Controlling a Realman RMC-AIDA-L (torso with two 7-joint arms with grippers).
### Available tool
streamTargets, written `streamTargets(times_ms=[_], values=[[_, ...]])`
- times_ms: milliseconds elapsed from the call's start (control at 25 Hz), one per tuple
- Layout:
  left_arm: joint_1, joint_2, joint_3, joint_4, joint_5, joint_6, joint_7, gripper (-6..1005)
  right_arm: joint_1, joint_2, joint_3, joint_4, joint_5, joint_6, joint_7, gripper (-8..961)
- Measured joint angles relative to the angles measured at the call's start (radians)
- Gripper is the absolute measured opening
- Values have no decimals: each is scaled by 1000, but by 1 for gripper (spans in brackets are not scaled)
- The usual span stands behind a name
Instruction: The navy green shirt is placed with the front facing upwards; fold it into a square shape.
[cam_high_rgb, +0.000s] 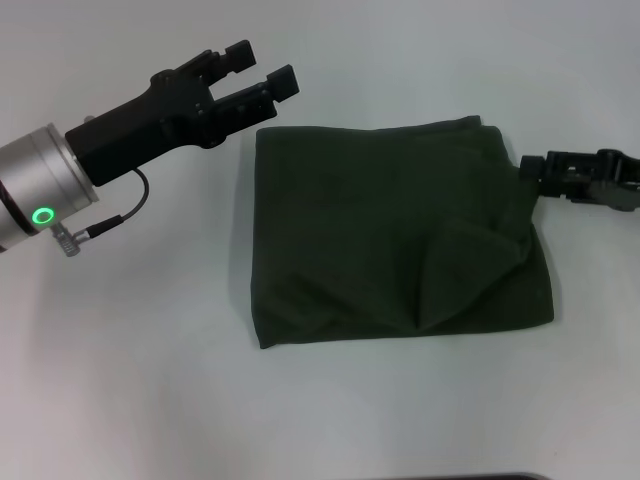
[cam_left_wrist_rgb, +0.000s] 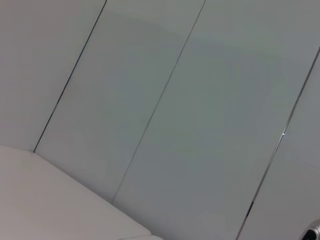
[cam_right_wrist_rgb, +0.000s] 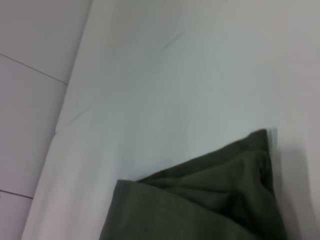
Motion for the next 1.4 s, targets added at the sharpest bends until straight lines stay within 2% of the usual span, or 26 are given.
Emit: streamTargets(times_ms=[720,1160,1400], values=[[-4,0,0,-2,-1,-17,13,887,-18,0,-6,14,-20,-10,30,720],[2,0,-9,-2,-7,-17,23,888,33,9,-28,49,-22,62,30,719],[4,-1,-9,-2,-7,-14,25,888,36,9,-55,58,-23,75,44,718]])
